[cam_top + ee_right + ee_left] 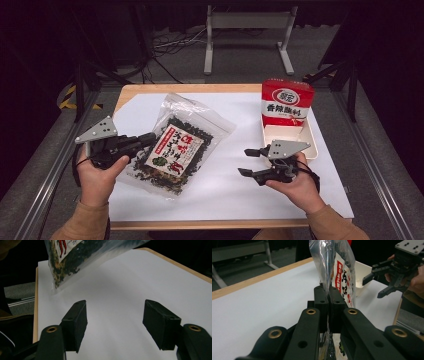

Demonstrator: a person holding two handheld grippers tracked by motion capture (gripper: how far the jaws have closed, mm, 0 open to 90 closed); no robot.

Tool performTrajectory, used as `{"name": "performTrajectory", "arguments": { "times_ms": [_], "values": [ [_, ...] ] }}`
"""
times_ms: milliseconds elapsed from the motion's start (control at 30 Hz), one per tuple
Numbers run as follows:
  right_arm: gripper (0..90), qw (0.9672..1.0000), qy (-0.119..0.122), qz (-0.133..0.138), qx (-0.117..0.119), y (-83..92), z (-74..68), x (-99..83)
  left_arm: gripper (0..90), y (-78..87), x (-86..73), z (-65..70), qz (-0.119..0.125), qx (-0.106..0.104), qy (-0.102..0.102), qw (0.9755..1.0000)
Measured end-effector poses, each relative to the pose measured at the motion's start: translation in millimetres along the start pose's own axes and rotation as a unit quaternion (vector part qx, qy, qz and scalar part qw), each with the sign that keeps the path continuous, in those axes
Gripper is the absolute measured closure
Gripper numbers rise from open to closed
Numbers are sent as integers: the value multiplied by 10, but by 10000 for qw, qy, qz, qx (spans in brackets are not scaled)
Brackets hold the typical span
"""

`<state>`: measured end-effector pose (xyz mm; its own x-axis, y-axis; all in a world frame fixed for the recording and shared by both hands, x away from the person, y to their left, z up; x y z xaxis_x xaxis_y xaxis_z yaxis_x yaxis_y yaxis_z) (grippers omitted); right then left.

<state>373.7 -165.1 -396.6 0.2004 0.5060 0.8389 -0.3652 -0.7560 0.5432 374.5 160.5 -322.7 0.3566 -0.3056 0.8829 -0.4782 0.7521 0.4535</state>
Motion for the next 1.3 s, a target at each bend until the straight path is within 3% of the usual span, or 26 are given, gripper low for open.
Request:
{"name": "performTrajectory", "arguments": {
  "times_ms": [300,667,967,1100,1200,1300],
  "values": [
    [359,9996,-64,232,150,-89,-73,202,874,-91,50,107,194,-76,-127,9997],
    [362,9983,-328,400,282,-215,-85,323,870,-229,97,245,321,-313,-336,9984],
    [362,9949,-666,628,431,-294,-67,396,871,-243,128,296,579,-396,-404,9967],
    [371,9934,-740,712,513,-317,-74,416,871,-272,122,331,577,-531,-395,9961],
    [407,9919,-817,735,640,-321,-93,433,871,-287,122,349,612,-557,-446,9956],
    [515,9910,-842,740,730,-291,-92,438,869,-283,128,354,660,-571,-510,9949]
  ]
}}
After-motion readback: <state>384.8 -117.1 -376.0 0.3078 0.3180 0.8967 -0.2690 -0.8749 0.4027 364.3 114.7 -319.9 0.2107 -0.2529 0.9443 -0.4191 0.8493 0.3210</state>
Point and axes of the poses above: each handheld gripper's, and its own axes: y roughly backward along the jaws, x roughly out of its top, z roughly to its right, the point moved 7 cm from there along -y, roughly forward along the jaws, and after that the axes turned 6 degrees about -z, right-handed, at the moved point
